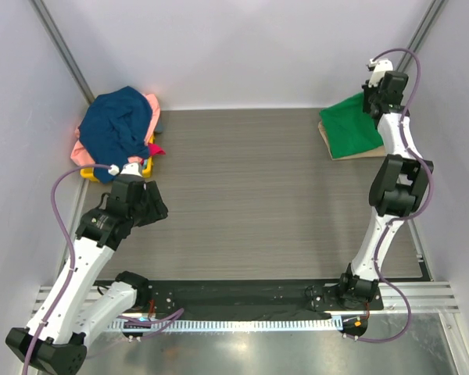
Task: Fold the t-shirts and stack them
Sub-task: Neatly place the folded tshirt to the corner, then reset both grippers
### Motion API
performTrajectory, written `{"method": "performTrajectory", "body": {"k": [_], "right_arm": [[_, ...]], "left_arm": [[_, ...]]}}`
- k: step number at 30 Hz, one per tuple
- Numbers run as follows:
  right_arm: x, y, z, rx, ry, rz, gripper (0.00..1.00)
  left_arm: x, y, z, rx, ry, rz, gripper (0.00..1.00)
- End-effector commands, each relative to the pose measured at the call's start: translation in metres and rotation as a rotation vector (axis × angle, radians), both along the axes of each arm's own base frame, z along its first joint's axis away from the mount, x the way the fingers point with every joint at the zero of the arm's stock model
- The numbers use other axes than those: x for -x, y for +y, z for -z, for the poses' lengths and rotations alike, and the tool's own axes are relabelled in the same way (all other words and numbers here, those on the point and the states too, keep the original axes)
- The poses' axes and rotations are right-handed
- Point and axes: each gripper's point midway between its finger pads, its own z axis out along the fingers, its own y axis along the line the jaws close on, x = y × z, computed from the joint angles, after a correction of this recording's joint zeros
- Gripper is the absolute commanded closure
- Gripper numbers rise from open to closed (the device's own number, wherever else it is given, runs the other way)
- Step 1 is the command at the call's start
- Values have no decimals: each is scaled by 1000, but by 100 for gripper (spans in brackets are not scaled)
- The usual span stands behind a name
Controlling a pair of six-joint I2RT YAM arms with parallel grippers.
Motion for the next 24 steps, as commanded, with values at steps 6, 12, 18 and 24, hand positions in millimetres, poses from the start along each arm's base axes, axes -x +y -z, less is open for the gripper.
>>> {"method": "performTrajectory", "body": {"k": [6, 12, 18, 24], "right_arm": [[-50, -81, 1, 108, -98, 312, 58], [-32, -99, -40, 78, -201, 491, 0], [13, -72, -114, -84, -347, 483, 0], [77, 20, -177, -541, -462, 257, 0]], "left_arm": [[-6, 0, -6, 6, -35, -4, 43], [-6, 1, -6, 6, -36, -8, 42], [-5, 2, -11, 16, -62, -8, 42], [-5, 2, -14, 23, -74, -7, 42]]}}
